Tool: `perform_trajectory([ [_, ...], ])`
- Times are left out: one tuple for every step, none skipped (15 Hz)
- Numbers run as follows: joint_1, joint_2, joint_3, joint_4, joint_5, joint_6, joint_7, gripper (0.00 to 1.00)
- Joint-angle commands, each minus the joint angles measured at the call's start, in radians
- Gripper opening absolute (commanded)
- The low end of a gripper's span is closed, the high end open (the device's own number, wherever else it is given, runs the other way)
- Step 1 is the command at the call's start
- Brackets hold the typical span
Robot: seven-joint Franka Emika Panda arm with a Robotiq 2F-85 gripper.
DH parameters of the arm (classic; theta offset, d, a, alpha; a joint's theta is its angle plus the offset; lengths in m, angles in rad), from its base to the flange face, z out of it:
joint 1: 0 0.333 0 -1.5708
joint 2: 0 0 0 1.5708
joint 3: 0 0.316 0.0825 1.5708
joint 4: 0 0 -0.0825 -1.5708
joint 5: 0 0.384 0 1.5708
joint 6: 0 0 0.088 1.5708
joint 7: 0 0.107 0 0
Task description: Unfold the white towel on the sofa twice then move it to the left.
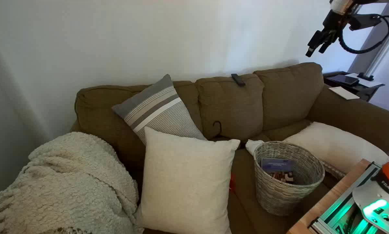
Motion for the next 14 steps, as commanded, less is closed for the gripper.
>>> perform_trajectory([
  [0.001,0.0,-0.001,0.002,0.0,-0.002,0.0,1.0],
  [0.0,0.0,-0.001,0.002,0.0,-0.002,0.0,1.0],
  [0.0,0.0,-0.001,0.002,0.0,-0.002,0.0,1.0],
  [0.0,0.0,-0.001,0.002,0.0,-0.002,0.0,1.0],
  [0.0,0.0,-0.001,0.002,0.0,-0.002,0.0,1.0],
  [0.0,0.0,-0.001,0.002,0.0,-0.002,0.0,1.0],
  [0.0,0.0,-0.001,0.002,0.0,-0.002,0.0,1.0],
  [0.0,0.0,-0.001,0.002,0.0,-0.002,0.0,1.0],
  [0.0,0.0,-0.001,0.002,0.0,-0.002,0.0,1.0],
  [0.0,0.0,-0.001,0.002,0.0,-0.002,0.0,1.0],
  [0.002,0.009,-0.005,-0.003,0.002,0.01,-0.008,1.0],
  [0.006,0.031,-0.018,-0.009,0.014,0.013,-0.024,1.0],
  [0.01,0.048,-0.028,-0.017,0.025,0.024,-0.036,1.0],
  [0.009,0.075,-0.035,-0.021,0.039,0.019,-0.036,1.0],
])
